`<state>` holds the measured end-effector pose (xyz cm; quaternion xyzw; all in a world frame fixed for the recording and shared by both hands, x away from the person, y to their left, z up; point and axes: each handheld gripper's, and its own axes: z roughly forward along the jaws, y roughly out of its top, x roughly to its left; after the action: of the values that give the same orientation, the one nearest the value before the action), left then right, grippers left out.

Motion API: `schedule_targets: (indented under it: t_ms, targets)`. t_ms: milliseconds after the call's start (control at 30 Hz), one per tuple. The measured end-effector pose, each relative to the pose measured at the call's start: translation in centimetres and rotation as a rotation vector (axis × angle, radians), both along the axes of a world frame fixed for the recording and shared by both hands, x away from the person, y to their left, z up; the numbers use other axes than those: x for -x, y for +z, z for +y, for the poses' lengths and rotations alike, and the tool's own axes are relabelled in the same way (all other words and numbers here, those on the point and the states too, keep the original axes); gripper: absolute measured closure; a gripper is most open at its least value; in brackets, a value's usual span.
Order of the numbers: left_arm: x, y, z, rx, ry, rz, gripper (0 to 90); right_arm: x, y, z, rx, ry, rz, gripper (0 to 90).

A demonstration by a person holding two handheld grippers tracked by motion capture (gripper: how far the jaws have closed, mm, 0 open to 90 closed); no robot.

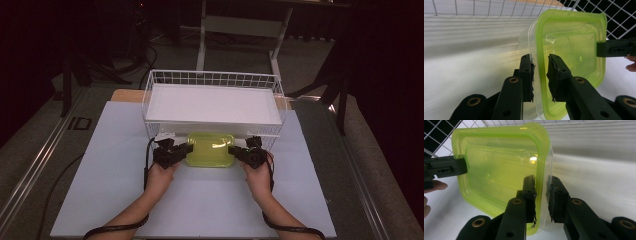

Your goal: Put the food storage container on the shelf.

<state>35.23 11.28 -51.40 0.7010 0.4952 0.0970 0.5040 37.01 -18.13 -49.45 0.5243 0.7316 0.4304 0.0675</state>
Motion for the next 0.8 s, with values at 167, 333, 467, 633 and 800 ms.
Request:
schedule_targets:
  t_ms: [167, 333, 467, 633, 800]
  targets:
    - [-0.5, 0.0, -0.4, -0.027, 0.007, -0.046, 71.2, -0.1, 0.1, 0.2, 0.025, -0.023, -0.028, 73.1]
    - [-1.2, -0.5, -0.4, -0.031, 0.014, -0.041, 65.9, -0.2, -0.2, 0.5, 0.064, -0.042, -0.064, 67.1]
    - [-1.8, -0.8, -0.4, -0.031, 0.050, -0.033, 58.4, -0.5, -0.5, 0.6, 0.060, -0.054, -0.063, 62.7]
    - [-2.6, -0.9, -0.3, -0.041, 0.069, -0.033, 51.8, -0.6, -0.5, 0.9, 0.086, -0.065, -0.094, 57.0]
    - [-2.5, -0.8, -0.1, -0.052, 0.065, -0.041, 47.3, -0.5, -0.3, 1.2, 0.103, -0.031, -0.130, 45.5]
